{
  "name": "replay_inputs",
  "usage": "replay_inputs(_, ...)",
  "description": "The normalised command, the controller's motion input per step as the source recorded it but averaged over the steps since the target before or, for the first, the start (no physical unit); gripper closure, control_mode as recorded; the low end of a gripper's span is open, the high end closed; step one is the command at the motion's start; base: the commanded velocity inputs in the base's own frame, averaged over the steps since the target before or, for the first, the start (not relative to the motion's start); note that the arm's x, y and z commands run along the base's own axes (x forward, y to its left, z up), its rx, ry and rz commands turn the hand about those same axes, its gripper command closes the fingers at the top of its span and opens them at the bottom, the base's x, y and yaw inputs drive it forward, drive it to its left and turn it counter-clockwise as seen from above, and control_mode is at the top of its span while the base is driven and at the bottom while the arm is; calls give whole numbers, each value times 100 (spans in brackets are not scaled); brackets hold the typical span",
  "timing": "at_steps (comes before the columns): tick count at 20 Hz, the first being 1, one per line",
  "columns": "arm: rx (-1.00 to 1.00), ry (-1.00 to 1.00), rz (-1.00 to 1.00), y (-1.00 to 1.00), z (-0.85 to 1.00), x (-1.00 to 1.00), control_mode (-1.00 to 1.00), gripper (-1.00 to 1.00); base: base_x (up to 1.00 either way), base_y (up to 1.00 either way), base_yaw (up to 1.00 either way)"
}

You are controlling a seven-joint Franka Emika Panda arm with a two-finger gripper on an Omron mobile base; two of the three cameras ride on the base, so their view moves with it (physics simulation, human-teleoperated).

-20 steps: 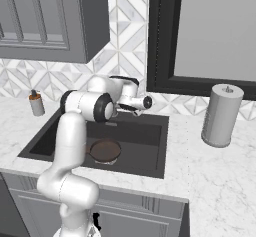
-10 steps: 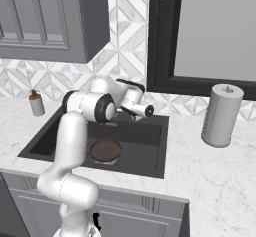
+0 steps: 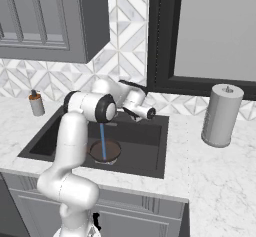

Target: Pick the pan and sponge and place them into the sink. Then turn on the water.

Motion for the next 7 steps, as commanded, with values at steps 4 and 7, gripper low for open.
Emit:
replay_inputs(4, 0, 0, 0, -5, -19, 0, -100, 100, 0, 0, 0)
replay_inputs(7, 0, 0, 0, -7, -6, 0, -100, 100, 0, 0, 0)
